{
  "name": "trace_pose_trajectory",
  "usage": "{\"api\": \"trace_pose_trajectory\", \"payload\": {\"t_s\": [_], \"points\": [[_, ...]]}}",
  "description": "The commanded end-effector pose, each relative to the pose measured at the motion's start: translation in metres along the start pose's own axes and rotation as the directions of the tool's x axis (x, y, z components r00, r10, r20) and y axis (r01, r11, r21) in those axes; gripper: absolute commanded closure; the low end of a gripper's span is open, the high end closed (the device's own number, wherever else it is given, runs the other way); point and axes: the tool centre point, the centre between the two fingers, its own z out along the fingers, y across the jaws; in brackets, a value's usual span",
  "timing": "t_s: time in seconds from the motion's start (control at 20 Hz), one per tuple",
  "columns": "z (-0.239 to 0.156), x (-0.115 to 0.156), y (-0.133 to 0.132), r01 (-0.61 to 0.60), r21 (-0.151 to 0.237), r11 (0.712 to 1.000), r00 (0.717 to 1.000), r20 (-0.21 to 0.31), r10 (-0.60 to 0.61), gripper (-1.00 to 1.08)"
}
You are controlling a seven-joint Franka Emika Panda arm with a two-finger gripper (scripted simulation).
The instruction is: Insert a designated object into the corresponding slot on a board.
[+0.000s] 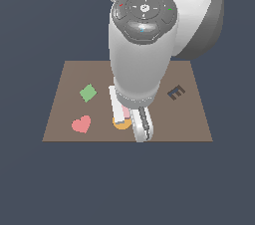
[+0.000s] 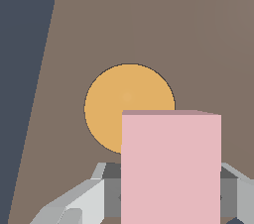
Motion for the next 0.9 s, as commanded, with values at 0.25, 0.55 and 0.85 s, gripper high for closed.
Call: {"api": "trace_pose_trajectory", "payload": {"t_s": [0.25, 0.55, 0.85], "points": [[-0.001, 0.0, 0.034, -0.329, 0.001, 0.944, 0.944, 0.0, 0.329, 1.08], [-0.002, -0.008, 0.058, -0.547, 0.001, 0.837, 0.837, 0.001, 0.547, 1.08], [-0.003, -0.018, 0.074, -0.691, 0.0, 0.723, 0.723, 0.001, 0.691, 1.08]]}}
